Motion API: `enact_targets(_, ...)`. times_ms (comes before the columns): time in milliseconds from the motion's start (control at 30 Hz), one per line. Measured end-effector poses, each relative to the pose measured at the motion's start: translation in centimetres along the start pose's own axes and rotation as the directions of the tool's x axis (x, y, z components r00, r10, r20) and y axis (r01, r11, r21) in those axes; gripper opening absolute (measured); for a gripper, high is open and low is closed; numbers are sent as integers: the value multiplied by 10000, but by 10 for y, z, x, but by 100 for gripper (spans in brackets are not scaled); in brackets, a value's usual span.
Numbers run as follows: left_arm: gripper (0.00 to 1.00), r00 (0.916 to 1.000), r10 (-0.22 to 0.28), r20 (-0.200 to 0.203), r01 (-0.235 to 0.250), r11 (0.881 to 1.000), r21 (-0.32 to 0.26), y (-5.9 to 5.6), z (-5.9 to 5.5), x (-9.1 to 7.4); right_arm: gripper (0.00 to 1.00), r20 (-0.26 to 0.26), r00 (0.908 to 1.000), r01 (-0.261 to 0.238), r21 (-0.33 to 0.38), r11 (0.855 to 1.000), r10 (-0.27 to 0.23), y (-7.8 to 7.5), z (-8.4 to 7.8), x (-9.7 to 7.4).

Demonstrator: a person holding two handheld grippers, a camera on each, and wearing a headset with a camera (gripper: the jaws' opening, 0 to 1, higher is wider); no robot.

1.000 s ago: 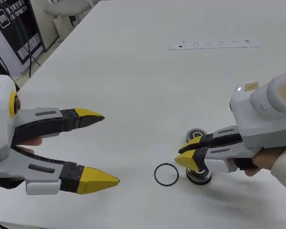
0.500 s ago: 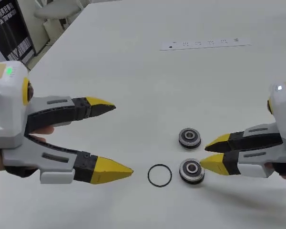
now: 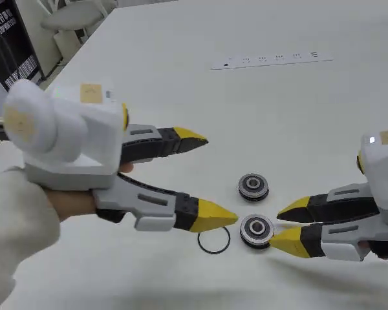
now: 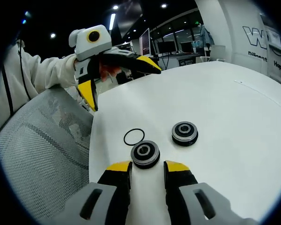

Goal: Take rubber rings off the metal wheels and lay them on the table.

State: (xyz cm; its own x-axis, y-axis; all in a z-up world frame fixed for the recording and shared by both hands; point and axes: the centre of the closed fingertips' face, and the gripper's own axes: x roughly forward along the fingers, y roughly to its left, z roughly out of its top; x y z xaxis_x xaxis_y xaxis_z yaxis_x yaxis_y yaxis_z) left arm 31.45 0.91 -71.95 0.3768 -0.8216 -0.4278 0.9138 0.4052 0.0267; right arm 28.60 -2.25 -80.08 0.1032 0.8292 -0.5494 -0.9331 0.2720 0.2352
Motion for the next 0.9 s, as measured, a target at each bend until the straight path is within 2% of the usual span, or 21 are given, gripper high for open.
enact_targets(167, 65, 10000, 78, -47, -78, 10000, 23, -1, -9, 16, 24, -35, 10000, -3, -135, 9999, 2, 1, -2, 1)
enact_targets(267, 61, 9998, -40, -203, 41, 10000, 87, -5, -15, 23, 23, 48, 10000, 45, -157, 9999, -44, 0, -1, 3)
enact_targets(433, 50, 9974, -464, -544, 480, 9984, 282, -18, -27, 35, 21, 9, 10000, 73, -293, 9995, -72, 0, -2, 4)
enact_targets(633, 37, 9938, -750, -816, 783, 9962, 384, -28, -40, 42, 17, -95, 9999, 139, -473, 9988, -143, -2, -6, 5)
enact_targets(700, 34, 9901, -841, -1121, 910, 9941, 583, -32, -47, 44, 16, -106, 9998, 162, -512, 9986, -168, -3, -6, 5)
enact_targets(900, 26, 9877, -804, -1342, 902, 9936, 684, -31, -54, 45, 14, -89, 9998, 165, -546, 9984, -170, -3, -7, 6)
